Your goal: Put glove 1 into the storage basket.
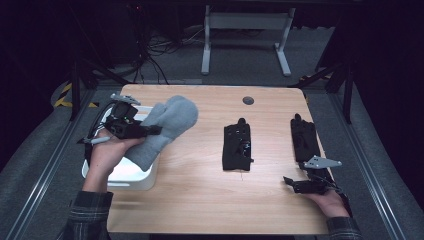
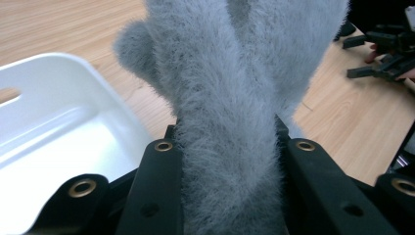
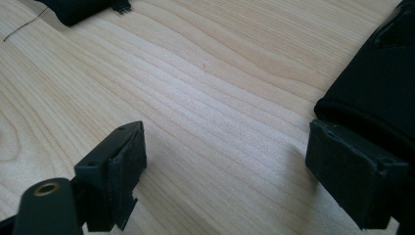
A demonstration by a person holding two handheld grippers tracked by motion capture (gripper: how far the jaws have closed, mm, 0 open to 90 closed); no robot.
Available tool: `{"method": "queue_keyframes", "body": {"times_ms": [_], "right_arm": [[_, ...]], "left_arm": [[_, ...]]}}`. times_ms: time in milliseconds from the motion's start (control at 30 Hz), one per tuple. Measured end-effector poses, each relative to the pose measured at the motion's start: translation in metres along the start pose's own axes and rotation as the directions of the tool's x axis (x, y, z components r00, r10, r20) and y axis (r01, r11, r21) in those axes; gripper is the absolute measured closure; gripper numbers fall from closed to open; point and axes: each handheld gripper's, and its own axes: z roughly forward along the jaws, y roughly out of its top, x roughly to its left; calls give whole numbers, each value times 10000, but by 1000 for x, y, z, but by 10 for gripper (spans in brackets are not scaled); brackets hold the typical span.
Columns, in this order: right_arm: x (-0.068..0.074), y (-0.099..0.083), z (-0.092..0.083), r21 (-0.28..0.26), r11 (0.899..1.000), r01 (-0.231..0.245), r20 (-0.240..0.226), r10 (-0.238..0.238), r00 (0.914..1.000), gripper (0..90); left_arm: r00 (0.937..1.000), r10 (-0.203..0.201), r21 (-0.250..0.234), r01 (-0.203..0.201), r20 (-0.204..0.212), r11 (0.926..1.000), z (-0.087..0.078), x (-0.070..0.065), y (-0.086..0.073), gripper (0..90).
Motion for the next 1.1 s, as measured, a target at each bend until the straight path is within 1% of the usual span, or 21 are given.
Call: {"method": "queue_keyframes", "body": {"times_ms": [200,300,367,467,500,600,633,667,767,800,833,900,967,1000,1033,1067,1100], "right_arm": [[0,0,0,0,10000,0,4,0,10000,159],[0,0,0,1,10000,1,1,-1,10000,158],[0,0,0,-1,10000,-2,1,2,10000,159],[0,0,0,-1,10000,-2,0,2,10000,158],[0,0,0,1,10000,-1,1,1,10000,159],[0,0,0,0,10000,-1,2,1,10000,159],[0,0,0,1,10000,-4,2,4,10000,159],[0,0,0,0,10000,-6,4,6,10000,159],[0,0,0,2,10000,-5,5,5,10000,159],[0,0,0,1,10000,-3,5,3,10000,159],[0,0,0,0,10000,-3,3,3,10000,159],[0,0,0,-1,10000,-5,4,5,10000,158],[0,0,0,-2,10000,-5,5,5,10000,159],[0,0,0,-2,10000,-5,4,5,10000,158],[0,0,0,0,10000,-3,5,3,10000,158],[0,0,0,0,10000,-3,6,3,10000,159],[0,0,0,0,10000,-2,8,2,10000,158]], "left_arm": [[9980,-517,-113,513,-370,9986,-13,19,-15,710],[9945,-829,-103,824,-633,9965,-17,30,-24,710],[9916,-1093,-74,1091,-694,9940,-18,39,-30,710],[9861,-1489,14,1495,-738,9888,-16,52,-40,710],[9849,-1565,124,1578,-737,9874,-14,57,-42,710],[9781,-1887,274,1917,-873,9811,-7,67,-49,710],[9768,-1937,374,1977,-909,9796,-4,71,-52,709],[9741,-2051,446,2100,-952,9767,-1,75,-54,709],[9618,-2513,545,2582,-1082,9646,7,86,-62,707],[9592,-2605,654,2685,-1103,9611,9,90,-64,707],[9546,-2722,739,2821,-1210,9565,12,93,-66,707],[9504,-2836,894,2958,-1276,9511,14,97,-68,704],[9446,-3068,959,3182,-1167,9432,19,102,-71,701],[9415,-3148,1027,3272,-1203,9394,22,104,-72,699],[9399,-3185,1128,3321,-1231,9365,25,105,-73,696],[9369,-3225,1269,3391,-1347,9321,28,106,-75,692],[9368,-3161,1464,3373,-1502,9299,33,108,-76,687]]}}
